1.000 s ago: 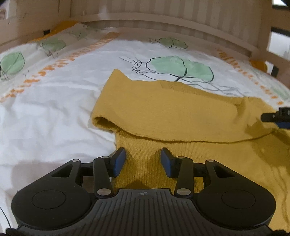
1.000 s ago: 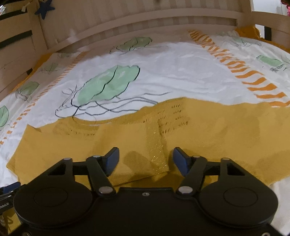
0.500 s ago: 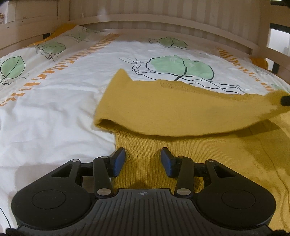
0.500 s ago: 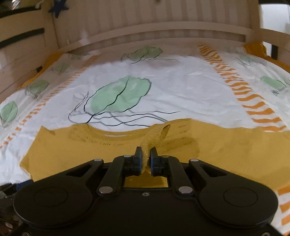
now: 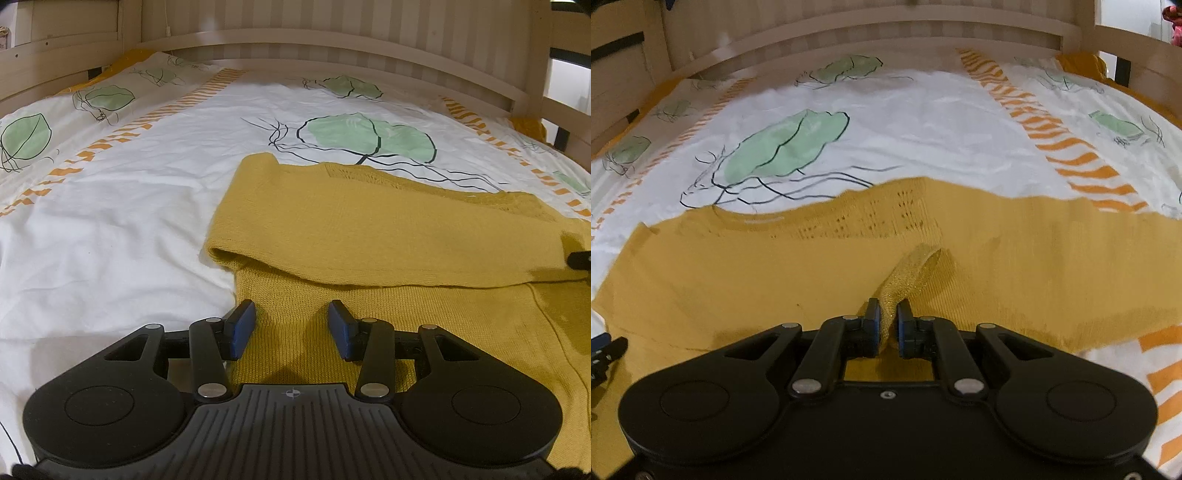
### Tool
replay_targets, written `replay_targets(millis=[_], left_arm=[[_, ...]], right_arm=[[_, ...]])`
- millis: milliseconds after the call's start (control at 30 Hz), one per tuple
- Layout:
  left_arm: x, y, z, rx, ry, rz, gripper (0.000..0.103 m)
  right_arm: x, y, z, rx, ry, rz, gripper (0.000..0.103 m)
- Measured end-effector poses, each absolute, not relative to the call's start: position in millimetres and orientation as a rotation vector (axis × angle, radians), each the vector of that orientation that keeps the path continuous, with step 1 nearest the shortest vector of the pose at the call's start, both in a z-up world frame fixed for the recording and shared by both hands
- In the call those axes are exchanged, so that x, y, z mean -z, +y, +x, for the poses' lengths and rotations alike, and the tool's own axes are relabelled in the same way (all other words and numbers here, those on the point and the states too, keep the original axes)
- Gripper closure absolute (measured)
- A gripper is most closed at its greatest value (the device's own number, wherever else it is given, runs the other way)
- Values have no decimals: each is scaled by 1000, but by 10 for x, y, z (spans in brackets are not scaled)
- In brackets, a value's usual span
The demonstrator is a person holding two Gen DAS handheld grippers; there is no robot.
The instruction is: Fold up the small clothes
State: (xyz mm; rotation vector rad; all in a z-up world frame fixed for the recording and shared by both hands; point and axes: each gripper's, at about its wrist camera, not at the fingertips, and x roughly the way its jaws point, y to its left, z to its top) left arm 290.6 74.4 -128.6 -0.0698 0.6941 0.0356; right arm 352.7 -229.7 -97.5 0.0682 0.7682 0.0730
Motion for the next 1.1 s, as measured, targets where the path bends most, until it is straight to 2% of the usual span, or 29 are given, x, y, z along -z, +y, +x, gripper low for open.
replay_targets(millis=[100, 167, 200, 267, 333, 467, 900, 1100], left_arm=[[1282, 743, 2909, -37, 694, -66, 60], [1276, 739, 2906, -38, 694, -62, 60], [1275, 743, 2907, -37, 694, -61, 60], [1271, 747, 2909, -36, 695, -65, 60], [1271, 743, 2909, -38, 694, -62, 60], [1262, 722, 2909, -44, 693, -43, 60], [1118, 597, 2858, -97, 726, -37, 62], [805, 221, 2700, -19, 603, -39, 62]], right_arm=[[992, -2333, 3491, -74, 760, 78, 85], [982, -2374, 3469, -78, 758, 95, 79], [972, -2392, 3454, -81, 754, 100, 74], [948, -2433, 3413, -79, 747, 99, 53], [924, -2501, 3370, -67, 739, 96, 49], [877, -2713, 3275, -39, 726, 113, 45], [687, -3998, 3064, 180, 716, 205, 44], [660, -4631, 3037, 312, 710, 251, 41]])
